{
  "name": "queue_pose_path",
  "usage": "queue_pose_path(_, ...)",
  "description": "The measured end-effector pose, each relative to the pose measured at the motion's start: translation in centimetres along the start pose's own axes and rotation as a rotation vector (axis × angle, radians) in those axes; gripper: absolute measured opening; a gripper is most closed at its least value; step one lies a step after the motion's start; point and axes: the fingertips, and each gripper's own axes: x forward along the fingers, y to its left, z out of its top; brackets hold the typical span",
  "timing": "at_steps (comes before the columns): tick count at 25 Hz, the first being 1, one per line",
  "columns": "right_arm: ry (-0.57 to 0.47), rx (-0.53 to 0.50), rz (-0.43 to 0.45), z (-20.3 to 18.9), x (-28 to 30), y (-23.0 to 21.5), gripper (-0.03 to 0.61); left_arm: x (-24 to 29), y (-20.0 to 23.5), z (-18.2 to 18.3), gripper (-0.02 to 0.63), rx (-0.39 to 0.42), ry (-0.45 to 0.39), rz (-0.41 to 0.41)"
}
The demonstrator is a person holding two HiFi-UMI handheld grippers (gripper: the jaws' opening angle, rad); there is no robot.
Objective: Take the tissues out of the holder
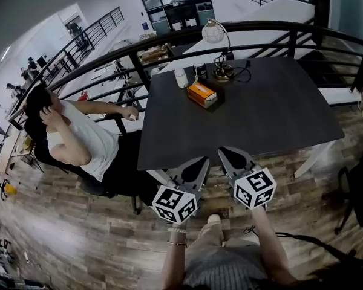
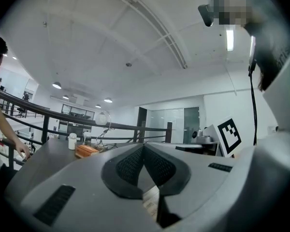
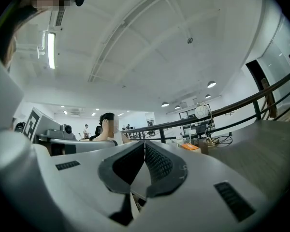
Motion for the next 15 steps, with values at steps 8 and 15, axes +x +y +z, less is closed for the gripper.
queue_pose_path(8,0.008,-0.005,-0.005,0.4,3.2,-2.1,0.014,3.1,2.7,0.4,0.008,-0.007,-0.003,-0.026)
queue_pose_path(15,0.012,-0.007,-0.02,1.1,7.5,-4.6,0.014,6.1,6.4,1.1,0.008,-0.006,-0.006,-0.049)
